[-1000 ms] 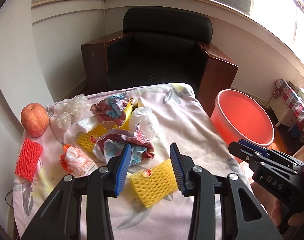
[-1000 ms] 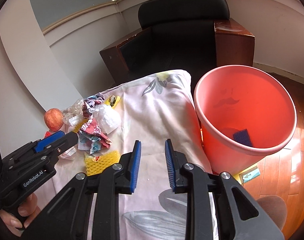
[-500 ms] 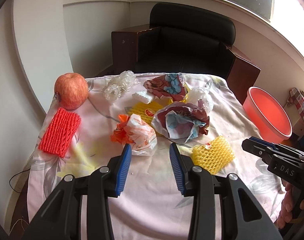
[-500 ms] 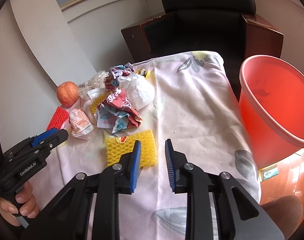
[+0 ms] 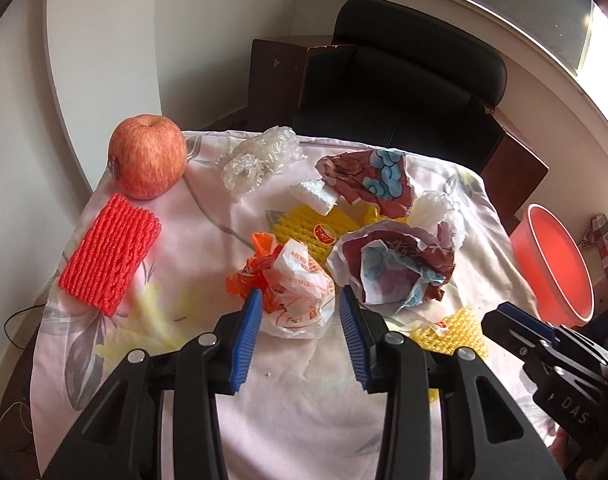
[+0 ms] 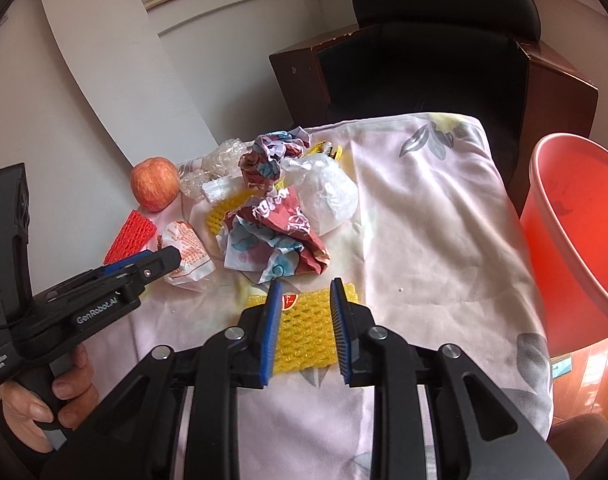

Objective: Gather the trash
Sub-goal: 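Grasp the crumpled patterned wrapper with the right gripper while the left gripper grasps the white-orange plastic bag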

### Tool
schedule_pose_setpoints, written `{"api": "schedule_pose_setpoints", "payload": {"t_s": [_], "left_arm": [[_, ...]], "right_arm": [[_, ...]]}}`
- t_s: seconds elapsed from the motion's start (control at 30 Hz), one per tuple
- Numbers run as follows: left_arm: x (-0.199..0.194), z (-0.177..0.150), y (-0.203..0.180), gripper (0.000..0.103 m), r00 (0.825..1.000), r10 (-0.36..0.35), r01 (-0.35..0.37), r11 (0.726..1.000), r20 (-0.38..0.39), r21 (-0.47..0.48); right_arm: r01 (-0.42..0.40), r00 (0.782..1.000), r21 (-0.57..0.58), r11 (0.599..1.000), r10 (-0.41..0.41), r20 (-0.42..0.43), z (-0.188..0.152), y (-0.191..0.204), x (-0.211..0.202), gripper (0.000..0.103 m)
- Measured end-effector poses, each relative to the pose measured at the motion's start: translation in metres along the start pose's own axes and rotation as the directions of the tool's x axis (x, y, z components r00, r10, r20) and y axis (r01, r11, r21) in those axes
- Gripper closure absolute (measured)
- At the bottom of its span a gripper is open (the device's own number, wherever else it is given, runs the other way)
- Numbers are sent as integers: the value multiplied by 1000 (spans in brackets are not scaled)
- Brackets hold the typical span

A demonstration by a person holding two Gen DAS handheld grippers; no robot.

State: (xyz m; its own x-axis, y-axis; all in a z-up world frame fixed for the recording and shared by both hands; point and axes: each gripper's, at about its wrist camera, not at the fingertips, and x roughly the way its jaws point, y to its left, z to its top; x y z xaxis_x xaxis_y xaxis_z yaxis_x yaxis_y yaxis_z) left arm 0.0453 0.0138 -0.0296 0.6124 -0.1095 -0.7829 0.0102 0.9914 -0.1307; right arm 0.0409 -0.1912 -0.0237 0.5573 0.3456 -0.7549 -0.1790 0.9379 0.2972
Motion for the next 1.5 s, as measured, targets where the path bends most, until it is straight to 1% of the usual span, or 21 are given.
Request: {"api": "schedule_pose_setpoints", "payload": {"t_s": [0.07,0.1,0.13,0.3,0.43,0.53,0.7,0.8,0.83,0.87,0.97,1.33,1.5], "left_arm": [[5,-1,4,65,1000,3,-3,1000,-14,-16],[7,-2,7,72,1000,-3,2,1000,-19,-26],[9,-2,9,73,1000,-8,8,999,-21,-31],[5,-5,15,80,1000,-15,15,1000,1,-19],[-1,-7,19,81,1000,-25,25,1000,4,-18],[-4,-7,22,81,999,-32,32,999,3,-22],[-7,-8,24,81,1000,-31,31,999,4,-21],[-9,-9,25,81,1000,-30,30,999,7,-21],[-10,-9,25,81,999,-31,31,999,8,-21],[-11,-9,25,81,999,-31,31,999,11,-20],[-18,-9,23,81,999,-29,30,999,23,-11],[-41,-10,11,81,997,-43,42,999,62,8],[-51,-10,-3,81,995,-69,67,997,78,30]], "right_arm": [[-4,1000,-10,1000,4,7,4,3,1,78],[-7,1000,-15,1000,7,9,7,4,2,78],[-8,1000,-21,1000,9,12,10,6,3,78],[-16,1000,-60,998,17,22,26,16,12,78],[6,1000,-106,994,-5,11,35,25,26,78],[36,999,-139,990,-37,-3,36,31,38,78],[76,997,-175,982,-74,22,37,38,49,78],[78,997,-182,980,-77,16,38,38,53,79],[82,997,-184,979,-80,19,38,39,54,88],[83,997,-187,979,-81,19,37,39,53,96],[73,997,-183,980,-70,23,36,39,48,99],[18,997,-123,992,-7,82,29,30,4,101],[18,993,-74,997,-9,120,24,18,-21,101]]}}
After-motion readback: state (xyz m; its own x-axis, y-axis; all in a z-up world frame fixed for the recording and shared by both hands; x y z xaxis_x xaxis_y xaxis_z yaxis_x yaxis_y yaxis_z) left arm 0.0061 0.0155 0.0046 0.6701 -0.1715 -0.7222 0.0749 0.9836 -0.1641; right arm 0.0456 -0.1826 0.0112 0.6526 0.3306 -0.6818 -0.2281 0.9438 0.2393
